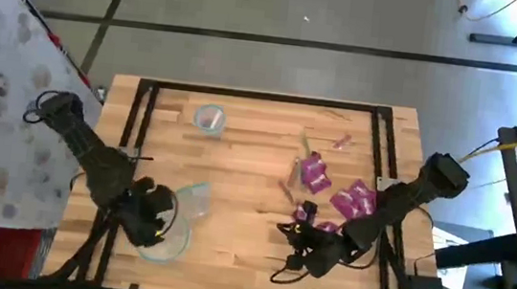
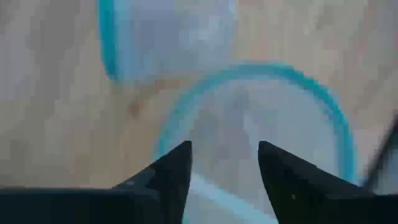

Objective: Sort candy
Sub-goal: Open the bottom small transparent bin

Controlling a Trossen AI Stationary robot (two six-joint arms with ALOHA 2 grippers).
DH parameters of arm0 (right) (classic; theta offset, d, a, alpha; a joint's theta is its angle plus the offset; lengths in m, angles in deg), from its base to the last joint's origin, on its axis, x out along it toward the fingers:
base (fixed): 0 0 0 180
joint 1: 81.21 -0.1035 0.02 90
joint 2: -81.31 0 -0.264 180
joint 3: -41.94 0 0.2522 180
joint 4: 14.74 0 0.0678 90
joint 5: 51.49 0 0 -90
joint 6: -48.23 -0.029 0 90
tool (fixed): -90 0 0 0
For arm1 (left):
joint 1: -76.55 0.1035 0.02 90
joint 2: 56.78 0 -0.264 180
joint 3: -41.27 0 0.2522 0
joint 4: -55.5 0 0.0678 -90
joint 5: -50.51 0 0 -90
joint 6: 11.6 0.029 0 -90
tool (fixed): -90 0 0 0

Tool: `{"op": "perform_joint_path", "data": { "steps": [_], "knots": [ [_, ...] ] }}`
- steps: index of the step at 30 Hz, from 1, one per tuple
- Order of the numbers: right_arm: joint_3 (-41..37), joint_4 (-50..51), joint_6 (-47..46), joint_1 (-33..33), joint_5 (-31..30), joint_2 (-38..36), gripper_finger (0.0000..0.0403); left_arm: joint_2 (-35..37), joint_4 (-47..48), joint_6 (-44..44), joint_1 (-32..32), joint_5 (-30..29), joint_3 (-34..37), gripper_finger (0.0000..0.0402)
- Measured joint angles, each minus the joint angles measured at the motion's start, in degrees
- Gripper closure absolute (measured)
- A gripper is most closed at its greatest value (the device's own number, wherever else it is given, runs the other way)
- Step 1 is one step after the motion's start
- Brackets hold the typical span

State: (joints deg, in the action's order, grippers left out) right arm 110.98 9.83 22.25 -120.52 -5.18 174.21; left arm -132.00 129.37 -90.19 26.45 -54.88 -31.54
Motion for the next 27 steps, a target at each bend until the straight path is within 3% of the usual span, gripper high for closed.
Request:
{"op": "perform_joint_path", "data": {
  "steps": [7, 14, 24, 27],
  "knots": [
    [0.0, -0.2, 2.6, 0.0, -0.4, 0.0, 0.0403, -3.7, -1.0, -11.1, -6.1, -0.5, 3.5, 0.0231],
    [0.0, -0.4, 3.9, 0.0, -0.4, 0.0, 0.0403, -7.0, -1.2, -8.3, -4.2, -4.0, 3.4, 0.0231],
    [0.0, -1.1, 3.9, 0.8, -0.3, 0.0, 0.0403, -6.0, 1.3, 12.8, 3.1, -30.8, 0.4, 0.0231],
    [0.0, -1.3, 3.8, 1.1, -0.3, 0.0, 0.0403, -6.0, 2.6, 16.4, 7.1, -35.0, 0.5, 0.0231]
  ]
}}
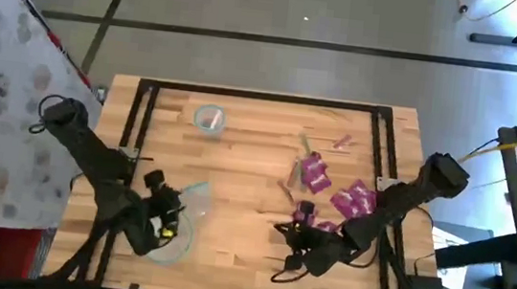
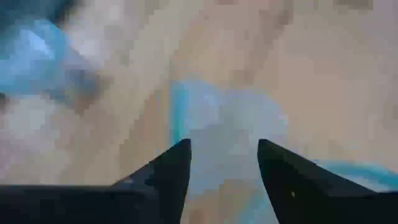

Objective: Sort candy
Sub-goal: Open the bottom small transparent bin

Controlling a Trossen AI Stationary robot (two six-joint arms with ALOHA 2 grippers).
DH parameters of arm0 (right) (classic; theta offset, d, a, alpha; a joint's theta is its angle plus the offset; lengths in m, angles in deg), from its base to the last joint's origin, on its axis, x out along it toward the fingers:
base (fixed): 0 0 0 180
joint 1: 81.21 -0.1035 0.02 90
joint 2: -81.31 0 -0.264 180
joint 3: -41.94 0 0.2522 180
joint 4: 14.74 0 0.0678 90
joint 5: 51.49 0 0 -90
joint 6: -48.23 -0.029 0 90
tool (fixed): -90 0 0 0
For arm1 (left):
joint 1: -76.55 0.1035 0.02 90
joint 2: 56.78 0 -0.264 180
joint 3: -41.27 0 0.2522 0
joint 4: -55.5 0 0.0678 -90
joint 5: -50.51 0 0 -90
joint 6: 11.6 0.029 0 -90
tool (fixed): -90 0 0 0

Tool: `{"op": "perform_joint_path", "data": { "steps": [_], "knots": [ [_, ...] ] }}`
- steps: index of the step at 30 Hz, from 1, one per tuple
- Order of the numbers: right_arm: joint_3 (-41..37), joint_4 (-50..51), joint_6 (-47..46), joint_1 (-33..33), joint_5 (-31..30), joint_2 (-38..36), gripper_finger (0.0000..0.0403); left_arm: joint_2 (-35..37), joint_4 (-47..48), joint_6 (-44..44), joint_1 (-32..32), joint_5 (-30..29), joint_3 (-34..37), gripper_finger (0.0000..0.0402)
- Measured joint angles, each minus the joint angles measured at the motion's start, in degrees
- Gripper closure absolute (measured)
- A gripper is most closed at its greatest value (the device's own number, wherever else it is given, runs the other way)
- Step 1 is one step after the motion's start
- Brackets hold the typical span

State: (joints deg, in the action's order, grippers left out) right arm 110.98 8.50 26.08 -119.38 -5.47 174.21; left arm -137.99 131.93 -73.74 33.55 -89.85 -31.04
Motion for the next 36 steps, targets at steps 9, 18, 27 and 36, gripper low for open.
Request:
{"op": "perform_joint_path", "data": {
  "steps": [9, 18, 27, 36],
  "knots": [
    [0.0, -0.4, 0.1, 0.1, 1.1, 0.0, 0.0403, 0.0, -1.5, 10.5, 10.2, 7.0, 0.0, 0.023],
    [0.0, -0.4, 0.1, 0.0, 1.6, 0.0, 0.0403, 3.5, -4.5, 21.9, 13.7, 22.0, 0.0, 0.023],
    [0.0, -0.5, -0.1, 0.0, 1.6, 0.0, 0.0403, 4.3, -5.9, 25.9, 18.1, 26.9, 2.9, 0.023],
    [0.0, -0.9, -0.1, 0.0, 4.1, 0.0, 0.0403, 4.3, -16.2, 32.9, 22.9, 34.9, 9.2, 0.023]
  ]
}}
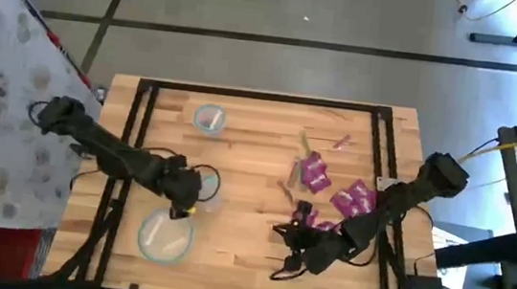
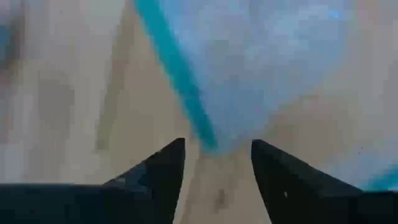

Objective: Sort candy
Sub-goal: Open the bottom small transparent bin

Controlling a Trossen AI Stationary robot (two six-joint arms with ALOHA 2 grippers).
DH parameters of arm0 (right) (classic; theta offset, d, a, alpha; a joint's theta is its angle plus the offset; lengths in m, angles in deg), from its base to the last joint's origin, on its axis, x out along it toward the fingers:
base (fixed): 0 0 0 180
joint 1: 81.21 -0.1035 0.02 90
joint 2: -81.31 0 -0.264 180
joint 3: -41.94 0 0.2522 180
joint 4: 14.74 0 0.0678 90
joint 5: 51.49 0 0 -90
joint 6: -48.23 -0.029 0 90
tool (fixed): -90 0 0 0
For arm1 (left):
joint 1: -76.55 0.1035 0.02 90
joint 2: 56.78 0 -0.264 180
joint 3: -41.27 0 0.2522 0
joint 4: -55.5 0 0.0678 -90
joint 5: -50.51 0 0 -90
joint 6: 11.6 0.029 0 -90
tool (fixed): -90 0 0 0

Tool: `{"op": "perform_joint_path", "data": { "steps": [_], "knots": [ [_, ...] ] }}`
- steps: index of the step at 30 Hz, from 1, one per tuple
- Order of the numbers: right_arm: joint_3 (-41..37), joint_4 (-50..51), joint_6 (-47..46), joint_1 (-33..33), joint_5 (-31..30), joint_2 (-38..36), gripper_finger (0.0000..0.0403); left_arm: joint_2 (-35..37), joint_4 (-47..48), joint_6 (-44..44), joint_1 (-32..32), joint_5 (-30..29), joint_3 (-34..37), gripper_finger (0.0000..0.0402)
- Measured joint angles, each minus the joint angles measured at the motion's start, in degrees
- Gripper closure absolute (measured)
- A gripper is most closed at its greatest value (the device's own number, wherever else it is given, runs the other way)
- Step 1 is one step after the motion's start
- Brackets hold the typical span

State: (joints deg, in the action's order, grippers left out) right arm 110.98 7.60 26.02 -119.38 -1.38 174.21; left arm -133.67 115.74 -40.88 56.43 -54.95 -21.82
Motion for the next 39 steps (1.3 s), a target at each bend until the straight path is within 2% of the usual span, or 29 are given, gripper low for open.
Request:
{"op": "perform_joint_path", "data": {
  "steps": [7, 9, 12, 16, 19, 24, 28, 33, 39],
  "knots": [
    [0.0, -0.7, 0.3, 0.3, 0.1, 0.0, 0.0403, -0.2, -4.5, 2.5, 1.2, 1.3, 0.9, 0.023],
    [0.0, -3.3, 2.7, 2.1, 2.0, 0.0, 0.0399, -0.2, -4.1, 2.5, 1.1, 1.1, 1.0, 0.023],
    [0.0, -8.7, 11.7, 7.2, 9.0, 0.0, 0.0373, -0.2, -4.5, 2.5, 1.1, -1.2, 1.0, 0.023],
    [0.1, -15.6, 21.3, 17.3, 25.2, 0.0, 0.0298, -0.2, -6.7, 3.1, 1.1, -3.8, 1.3, 0.0231],
    [0.1, -20.3, 25.0, 25.3, 36.1, 0.8, 0.0236, -0.2, -9.9, 4.5, 1.1, -3.9, 2.9, 0.0231],
    [0.1, -28.7, 28.8, 35.2, 48.9, 6.5, 0.0162, -0.2, -13.4, 5.3, 1.1, -4.7, 5.6, 0.0231],
    [1.0, -37.1, 31.3, 40.2, 54.4, 11.4, 0.0139, -0.2, -14.3, 5.3, 1.1, -5.7, 6.9, 0.0231],
    [6.3, -38.4, 29.4, 45.6, 64.3, 18.5, 0.0137, -0.2, -15.8, 5.5, 1.5, -6.5, 8.0, 0.0231],
    [13.4, -38.3, 28.5, 47.4, 72.7, 27.5, 0.0136, -0.2, -17.9, 5.5, 2.2, -7.8, 8.0, 0.0231]
  ]
}}
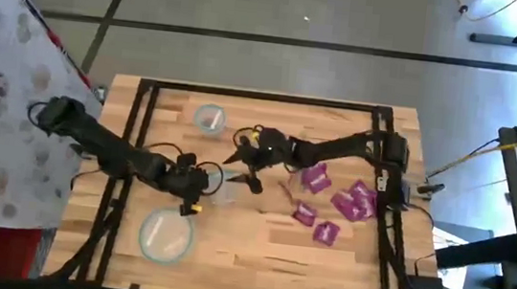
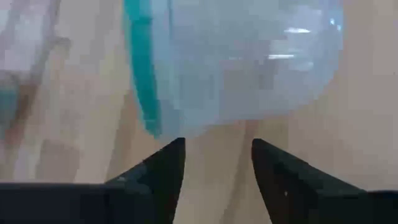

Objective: Sort candy
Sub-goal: Open the bottom small transparent bin

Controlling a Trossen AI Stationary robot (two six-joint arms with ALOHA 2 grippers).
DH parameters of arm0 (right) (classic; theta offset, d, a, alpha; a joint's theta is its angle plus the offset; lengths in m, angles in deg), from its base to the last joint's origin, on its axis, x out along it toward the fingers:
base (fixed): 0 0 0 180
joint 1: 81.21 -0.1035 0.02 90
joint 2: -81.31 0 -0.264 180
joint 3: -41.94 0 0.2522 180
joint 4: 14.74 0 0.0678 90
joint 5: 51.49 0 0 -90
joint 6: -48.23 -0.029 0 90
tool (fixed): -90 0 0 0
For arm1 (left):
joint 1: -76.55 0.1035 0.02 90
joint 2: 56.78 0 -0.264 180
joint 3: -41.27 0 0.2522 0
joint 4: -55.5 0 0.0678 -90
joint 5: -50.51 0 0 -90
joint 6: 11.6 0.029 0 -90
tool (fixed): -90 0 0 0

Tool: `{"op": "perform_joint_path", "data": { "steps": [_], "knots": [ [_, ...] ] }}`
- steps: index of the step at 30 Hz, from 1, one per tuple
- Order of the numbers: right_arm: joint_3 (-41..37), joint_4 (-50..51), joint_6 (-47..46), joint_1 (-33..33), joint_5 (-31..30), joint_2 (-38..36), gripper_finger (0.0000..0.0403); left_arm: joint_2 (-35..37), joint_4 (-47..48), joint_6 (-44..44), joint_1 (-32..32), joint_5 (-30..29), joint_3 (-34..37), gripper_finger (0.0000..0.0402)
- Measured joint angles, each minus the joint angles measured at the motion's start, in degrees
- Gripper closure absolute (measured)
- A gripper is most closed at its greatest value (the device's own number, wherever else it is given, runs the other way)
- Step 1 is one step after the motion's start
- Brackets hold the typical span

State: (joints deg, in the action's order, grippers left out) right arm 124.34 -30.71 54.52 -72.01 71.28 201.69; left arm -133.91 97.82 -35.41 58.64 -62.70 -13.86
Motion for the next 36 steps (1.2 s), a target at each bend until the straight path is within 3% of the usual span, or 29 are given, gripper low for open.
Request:
{"op": "perform_joint_path", "data": {
  "steps": [4, 7, 15, 20, 24, 30, 36],
  "knots": [
    [2.0, 0.5, -0.3, 0.2, 4.2, 2.6, 0.0143, -0.4, -2.4, 0.2, 0.1, -0.1, 0.0, 0.0231],
    [2.0, 0.6, -1.0, 0.2, 5.8, 3.3, 0.0172, -0.5, -2.9, 0.2, 0.1, -0.3, 0.0, 0.0231],
    [2.0, 1.7, -5.2, 0.3, 8.0, 3.3, 0.0347, -0.5, -6.7, -2.4, -0.1, -1.6, 2.6, 0.0231],
    [2.0, 4.0, -3.6, 0.0, 7.0, 1.7, 0.0353, -0.5, -6.5, -5.7, -0.6, -2.7, 2.4, 0.0231],
    [1.7, 11.5, 3.0, -1.7, 0.4, -3.3, 0.0353, -0.1, -5.9, -7.2, -2.1, -6.4, 1.3, 0.0231],
    [1.6, 25.0, 15.9, -8.1, -19.1, -11.3, 0.0353, 0.8, -6.9, -8.8, -6.3, -17.3, -2.3, 0.0231],
    [1.7, 32.3, 22.8, -16.9, -34.6, -12.8, 0.0353, 0.9, -8.5, -4.1, -10.8, -28.3, -6.2, 0.0231]
  ]
}}
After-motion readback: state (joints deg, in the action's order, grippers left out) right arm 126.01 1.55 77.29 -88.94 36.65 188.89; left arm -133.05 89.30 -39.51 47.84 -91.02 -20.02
